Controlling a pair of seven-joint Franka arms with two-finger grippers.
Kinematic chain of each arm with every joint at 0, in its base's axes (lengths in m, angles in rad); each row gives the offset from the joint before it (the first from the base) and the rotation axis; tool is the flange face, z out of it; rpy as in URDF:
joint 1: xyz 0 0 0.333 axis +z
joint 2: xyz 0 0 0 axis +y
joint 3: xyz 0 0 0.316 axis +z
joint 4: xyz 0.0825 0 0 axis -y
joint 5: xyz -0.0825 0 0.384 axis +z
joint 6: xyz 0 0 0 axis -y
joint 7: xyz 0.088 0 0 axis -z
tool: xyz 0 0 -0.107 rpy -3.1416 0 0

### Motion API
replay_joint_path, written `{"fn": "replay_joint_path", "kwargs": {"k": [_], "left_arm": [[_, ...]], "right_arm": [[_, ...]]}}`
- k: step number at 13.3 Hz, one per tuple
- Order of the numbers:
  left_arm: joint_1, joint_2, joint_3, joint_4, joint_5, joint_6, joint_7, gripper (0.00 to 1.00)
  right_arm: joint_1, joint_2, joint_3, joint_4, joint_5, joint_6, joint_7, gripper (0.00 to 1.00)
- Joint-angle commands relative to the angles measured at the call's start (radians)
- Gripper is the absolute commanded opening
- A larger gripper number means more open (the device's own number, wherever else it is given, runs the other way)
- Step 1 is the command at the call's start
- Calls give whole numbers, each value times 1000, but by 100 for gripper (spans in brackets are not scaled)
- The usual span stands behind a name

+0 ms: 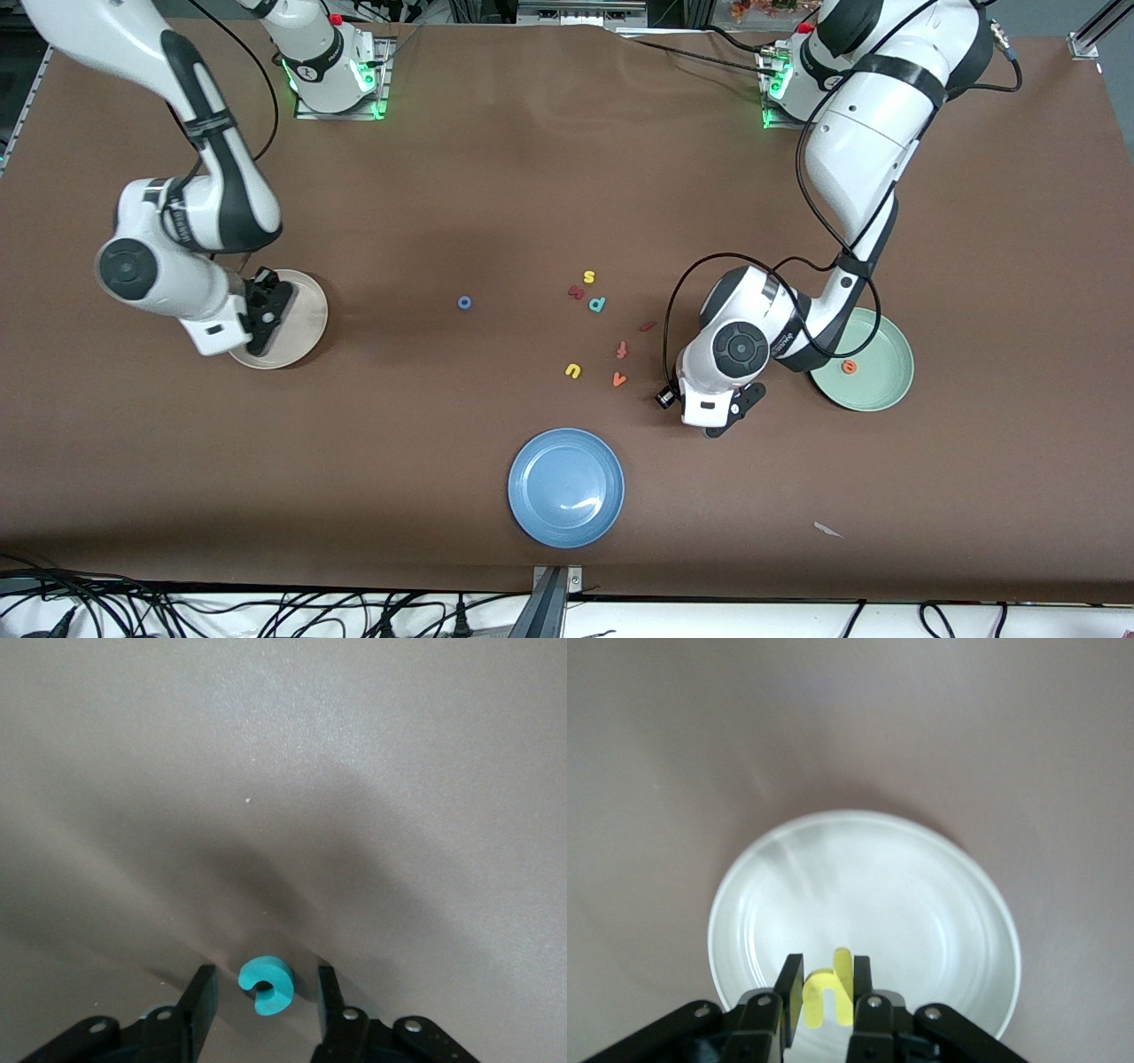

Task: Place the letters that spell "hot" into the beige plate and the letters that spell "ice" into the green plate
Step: 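Place the yellow h on the white plate while the left gripper grasps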

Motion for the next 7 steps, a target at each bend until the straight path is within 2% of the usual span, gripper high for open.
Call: {"fn": "replay_joint_path", "kwargs": {"k": [1,3,5,7], "left_arm": [[-20,18,13,29,-11,-11,-9,48],[-20,18,15,29,-9,-11,-6,43],[-22,18,15,29,-7,-11,-2,36],[-20,18,18,27,-6,-7,6,31]], "right_arm": [[-40,73,-12,12,46,10,65,0],[-40,102,-12,15,45,11,155,2],[-32,104,-12,15,45,2,191,40],[-34,96,-10,20,45,1,200,68]]}}
